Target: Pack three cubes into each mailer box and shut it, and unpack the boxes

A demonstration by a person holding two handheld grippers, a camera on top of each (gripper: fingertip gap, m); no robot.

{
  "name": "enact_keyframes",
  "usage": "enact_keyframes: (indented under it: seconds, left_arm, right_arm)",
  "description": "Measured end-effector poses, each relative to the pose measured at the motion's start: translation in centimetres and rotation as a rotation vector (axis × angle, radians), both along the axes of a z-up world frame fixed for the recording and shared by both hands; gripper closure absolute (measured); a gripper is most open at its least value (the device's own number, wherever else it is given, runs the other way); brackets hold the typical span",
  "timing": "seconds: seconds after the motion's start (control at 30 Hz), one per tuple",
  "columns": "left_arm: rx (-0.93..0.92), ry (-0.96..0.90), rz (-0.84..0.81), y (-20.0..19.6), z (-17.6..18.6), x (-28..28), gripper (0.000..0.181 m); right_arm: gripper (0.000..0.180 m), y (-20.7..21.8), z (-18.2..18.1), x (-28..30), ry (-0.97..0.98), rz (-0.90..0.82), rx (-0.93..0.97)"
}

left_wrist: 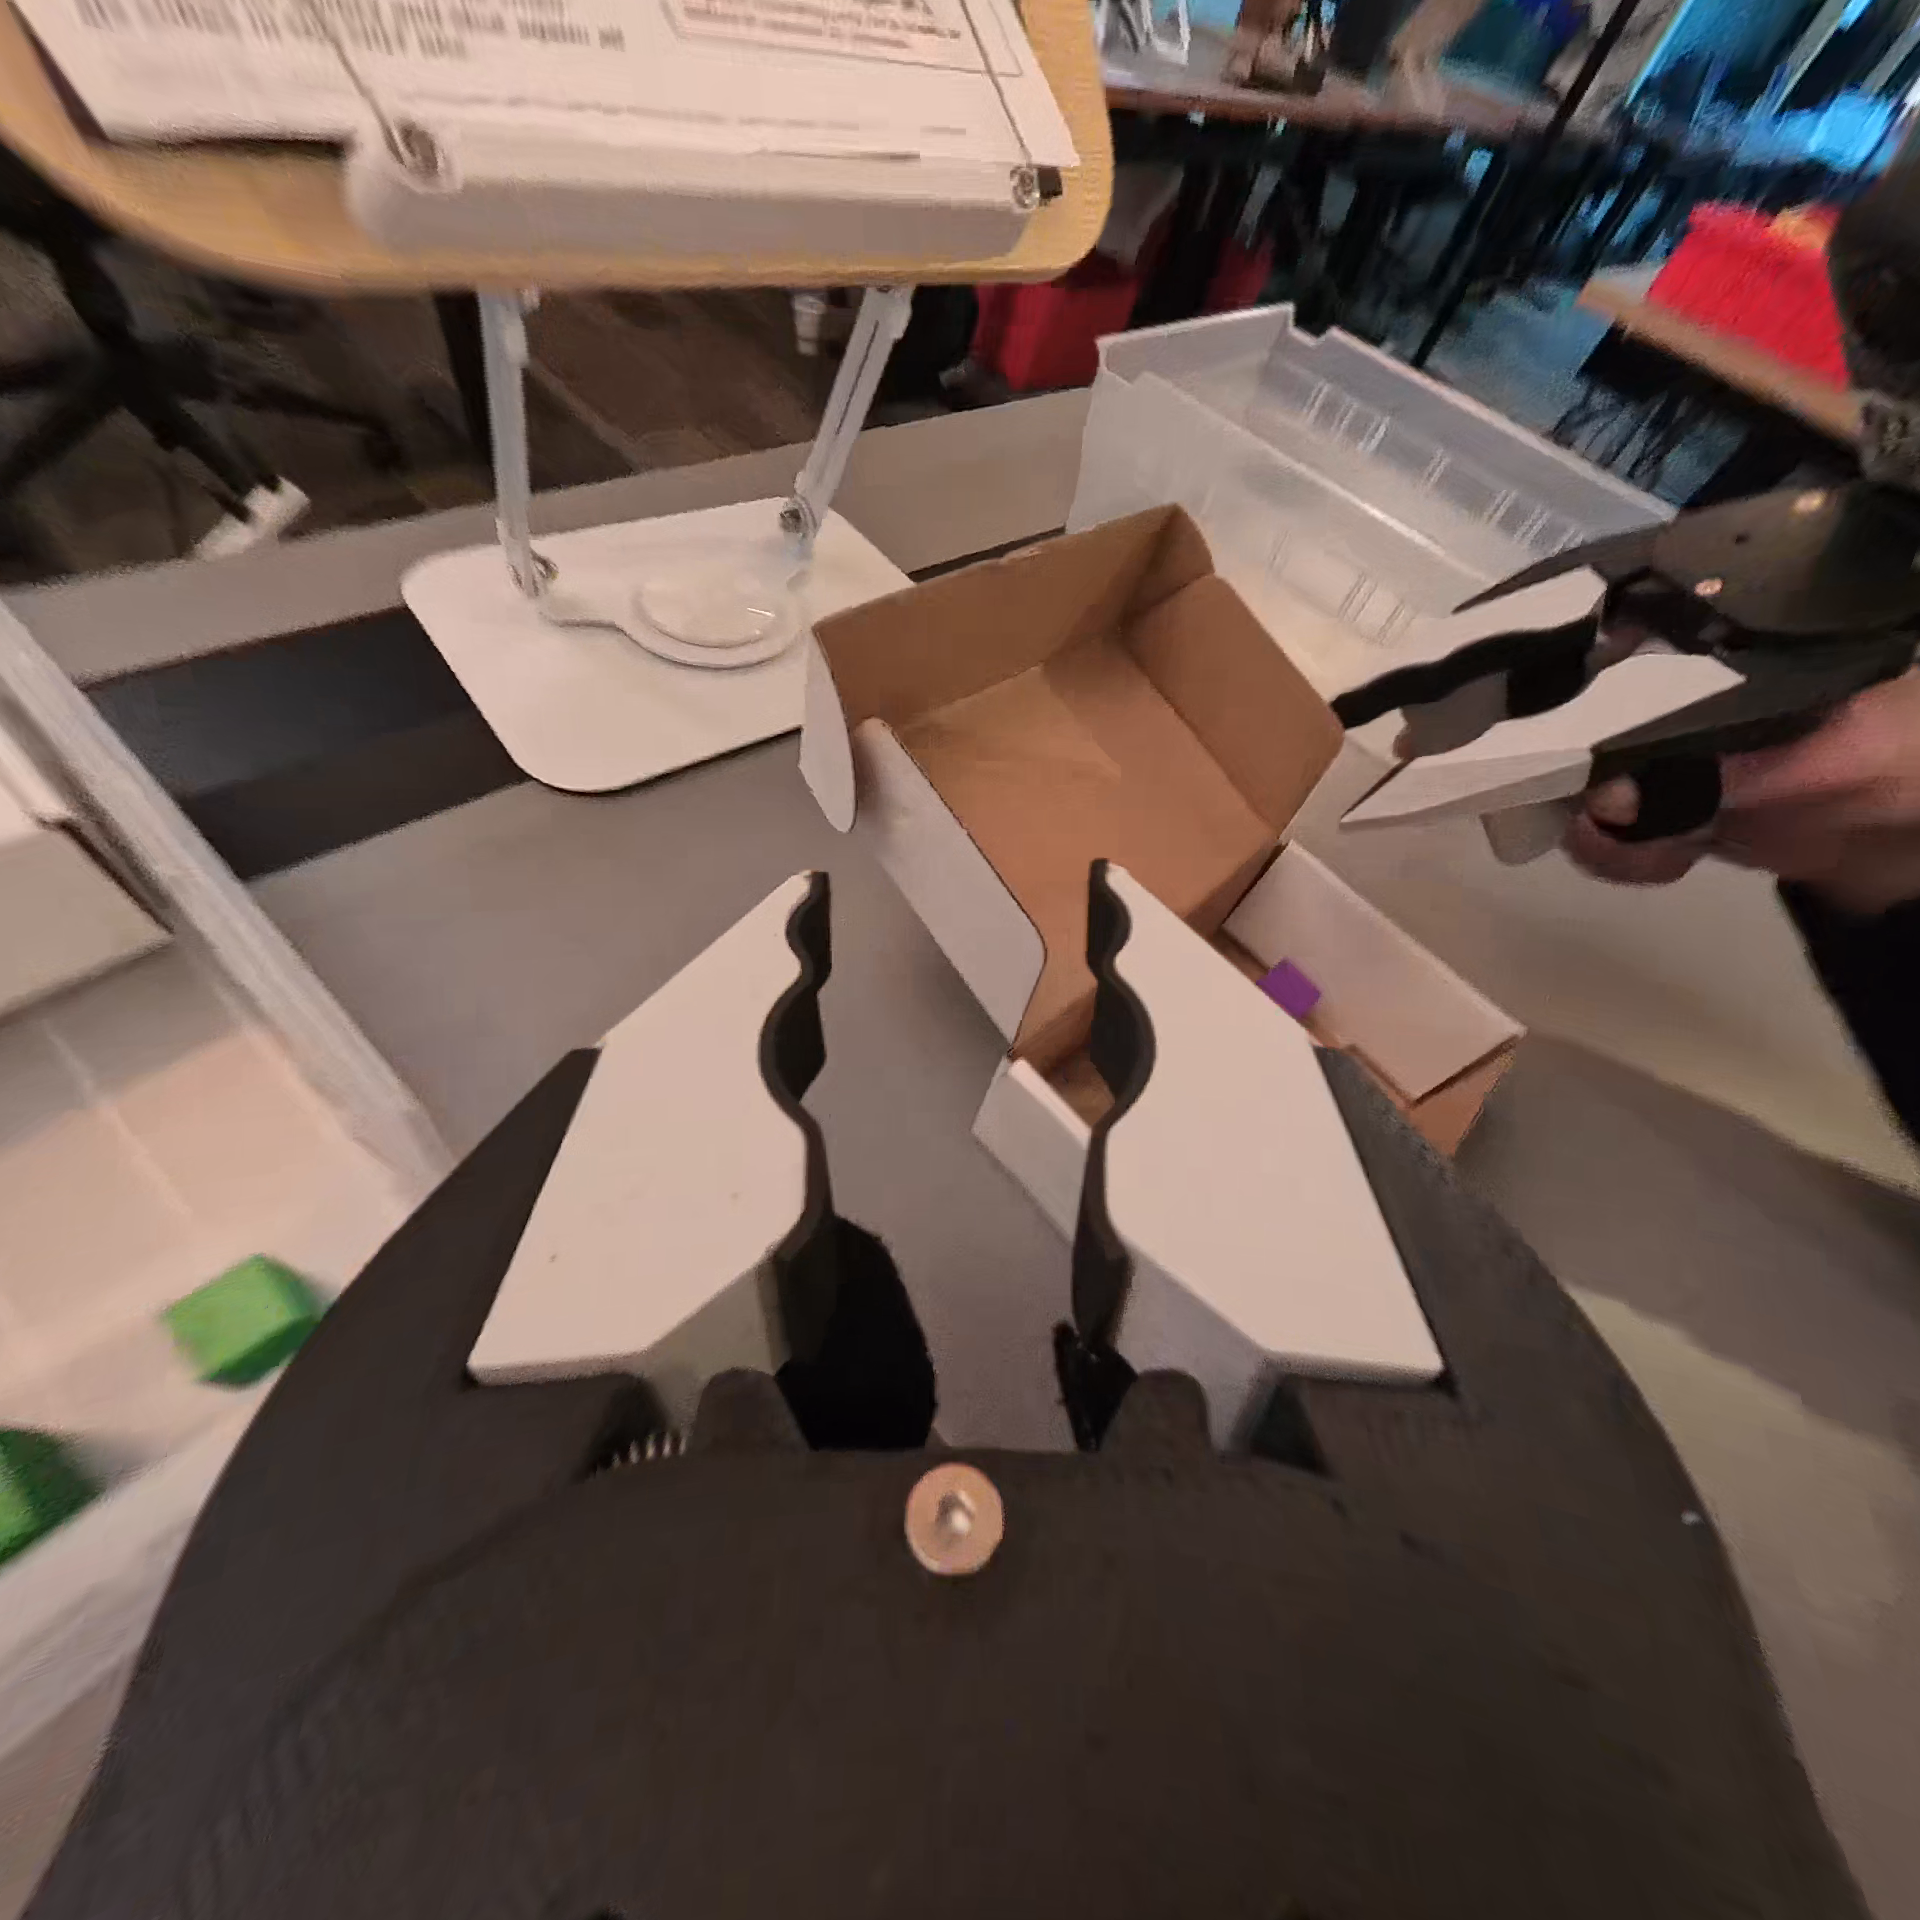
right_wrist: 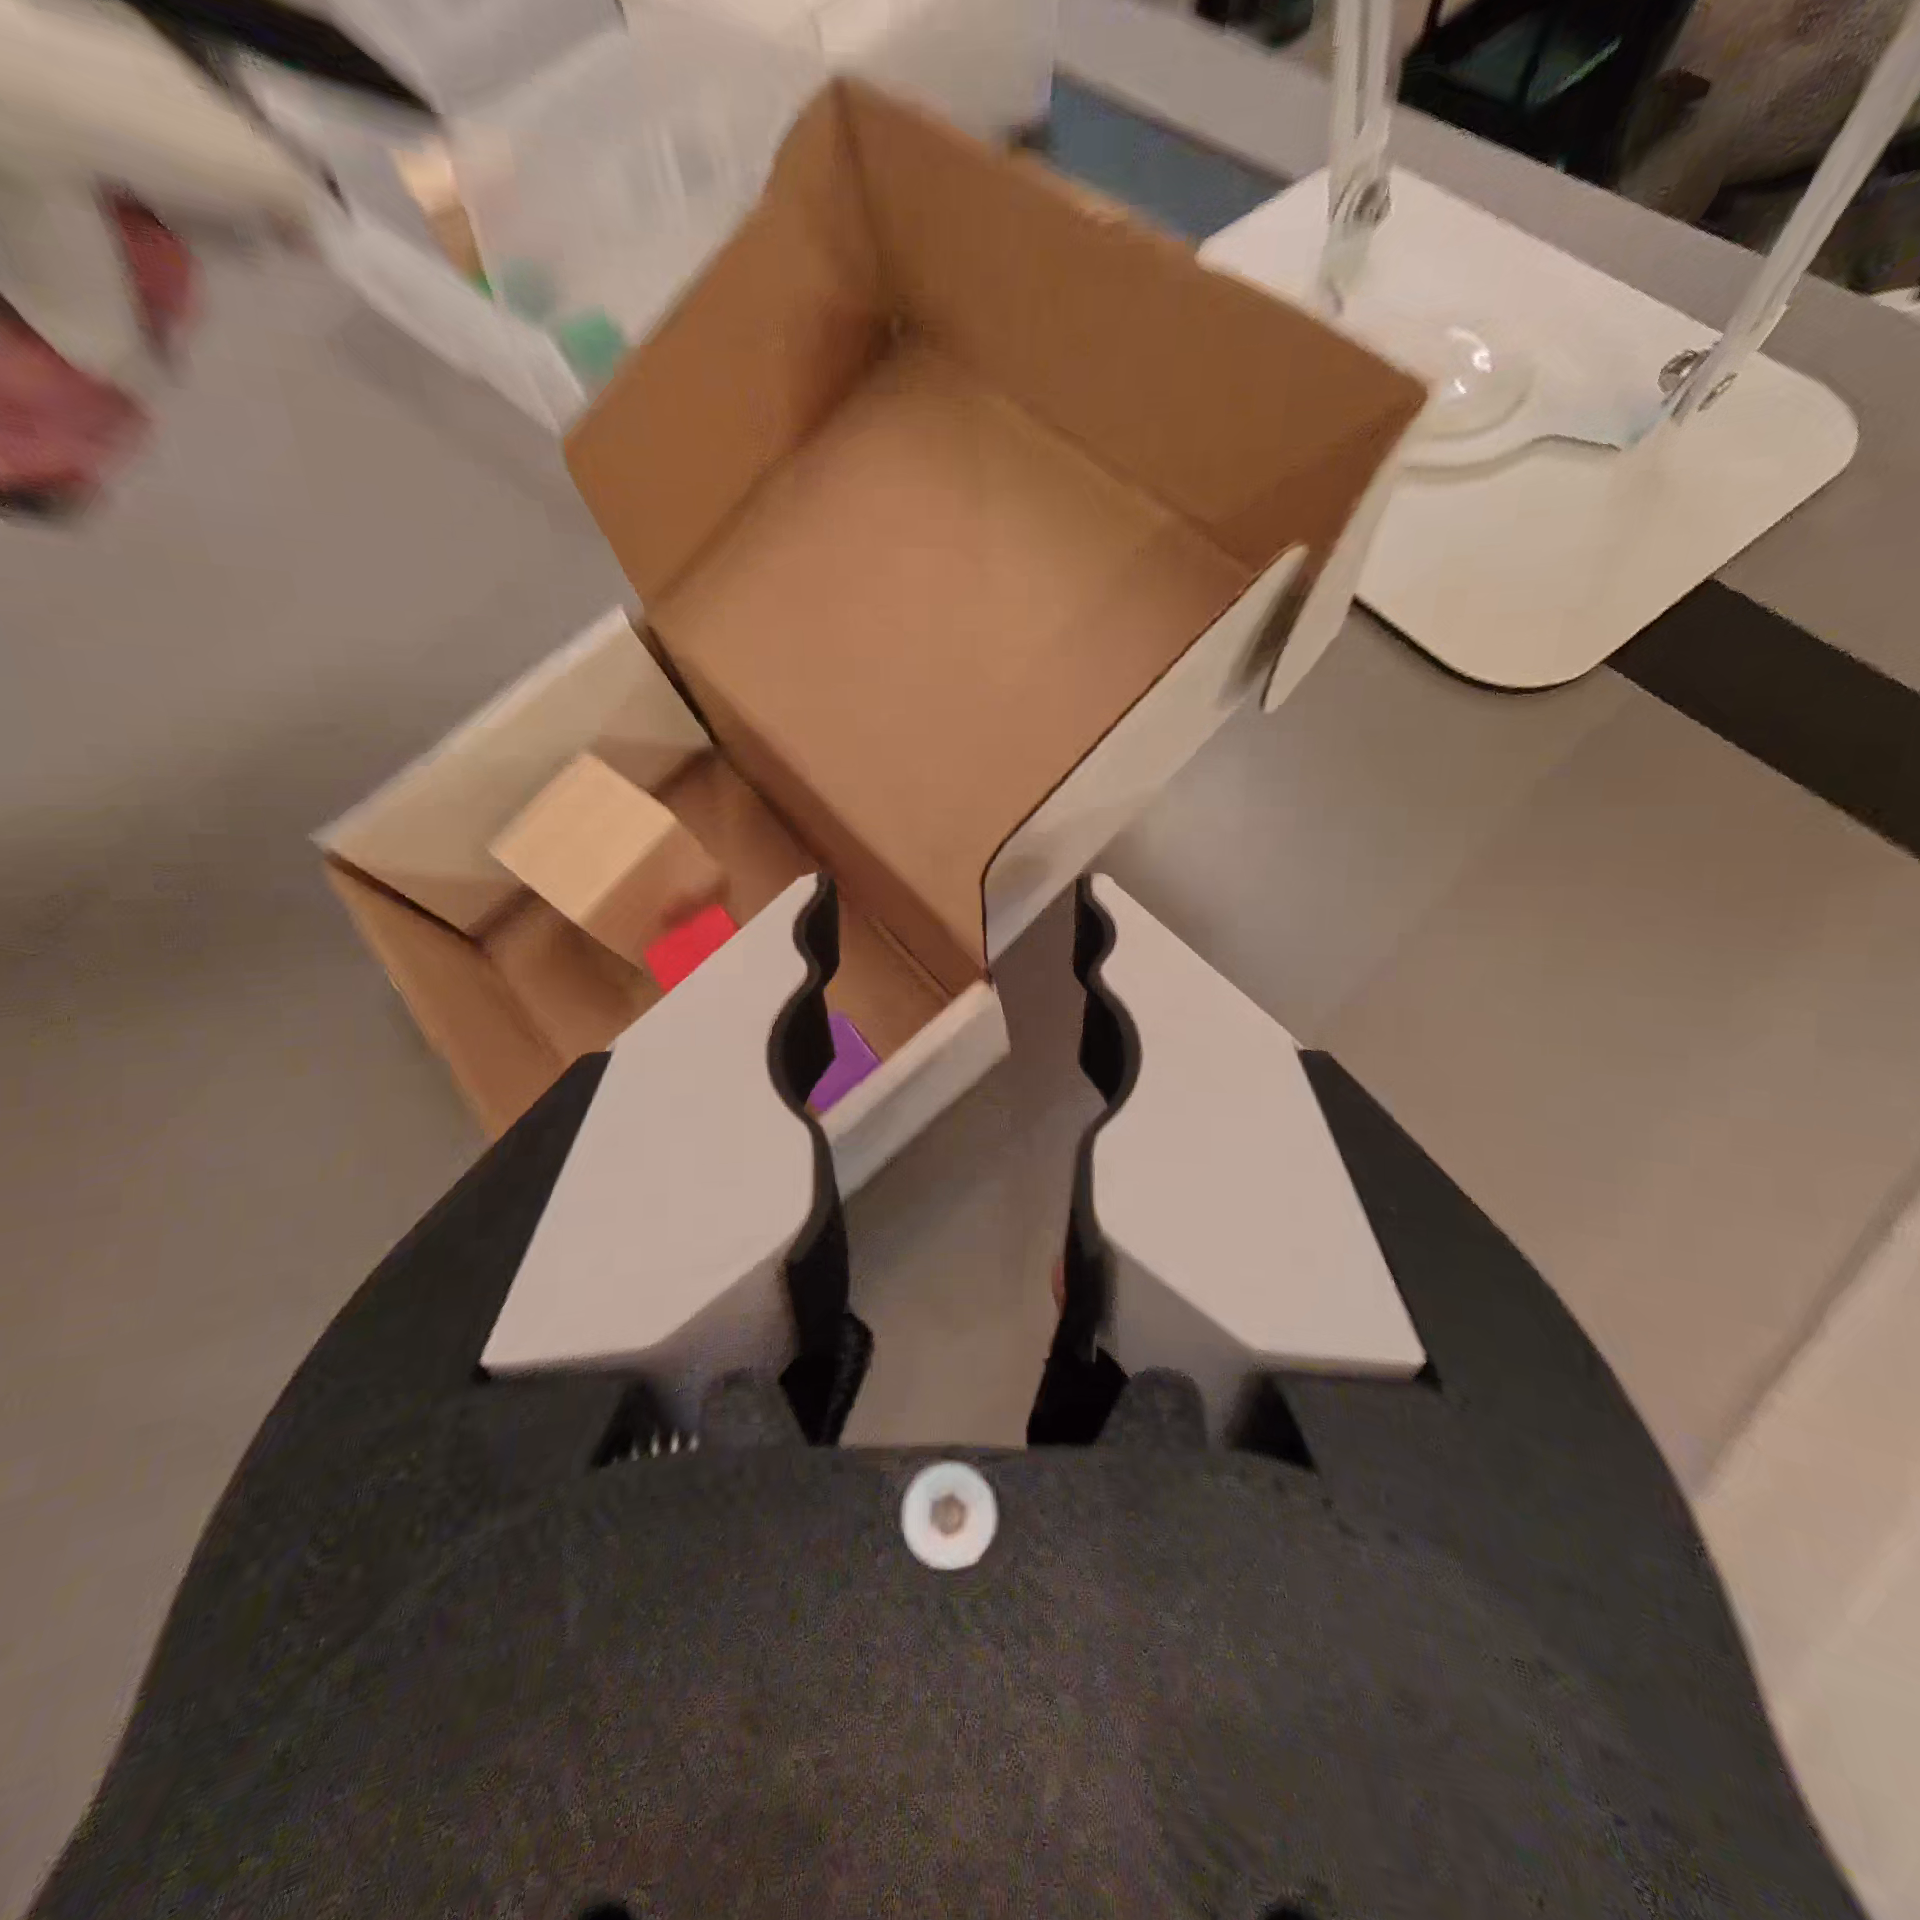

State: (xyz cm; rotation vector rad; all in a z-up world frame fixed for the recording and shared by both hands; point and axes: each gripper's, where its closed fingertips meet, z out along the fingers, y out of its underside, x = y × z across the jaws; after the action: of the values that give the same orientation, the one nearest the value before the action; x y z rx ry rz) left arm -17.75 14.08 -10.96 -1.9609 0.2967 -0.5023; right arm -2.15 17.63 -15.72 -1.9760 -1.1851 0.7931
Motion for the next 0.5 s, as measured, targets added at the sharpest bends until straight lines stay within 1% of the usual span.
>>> enact_keyframes:
  seconds: [0.03,0.1,0.13,0.17,0.2,0.27,0.3,0.37,0.43,0.5]
  left_arm:
    - [-0.027,-0.048,0.003,0.5,-0.8,0.5,0.130]
    - [-0.038,-0.064,0.111,2.0,-2.2,0.1,0.130]
    - [-0.039,-0.079,0.154,2.5,-2.8,0.0,0.135]
    - [-0.047,-0.088,0.173,2.8,-3.4,0.1,0.140]
    - [-0.041,-0.082,0.200,3.0,-3.8,0.1,0.141]
    - [-0.025,-0.085,0.223,3.2,-4.2,-0.1,0.146]
    - [-0.023,-0.120,0.218,3.4,-4.3,0.0,0.150]
    - [-0.055,-0.196,0.177,3.5,-4.7,0.7,0.150]
    - [-0.071,-0.281,0.107,3.4,-4.6,1.7,0.164]
    - [-0.067,-0.356,0.051,3.3,-4.3,2.3,0.173]
  right_arm:
    - [0.133,0.2,0.8,-0.2,0.081,-0.018,-0.048]
    - [0.134,1.0,2.0,-0.7,0.246,-0.075,-0.134]
    - [0.134,1.4,2.2,-0.8,0.316,-0.109,-0.174]
    - [0.138,2.0,2.0,-0.7,0.371,-0.153,-0.213]
    - [0.144,2.3,1.7,-0.7,0.409,-0.178,-0.249]
    - [0.144,2.6,1.0,-0.7,0.448,-0.216,-0.271]
    - [0.144,2.9,0.9,-0.7,0.473,-0.234,-0.277]
    - [0.144,2.7,0.8,-1.2,0.500,-0.216,-0.321]
    - [0.146,2.8,0.6,-1.5,0.504,-0.205,-0.325]
    - [0.147,2.8,0.6,-1.5,0.484,-0.188,-0.298]
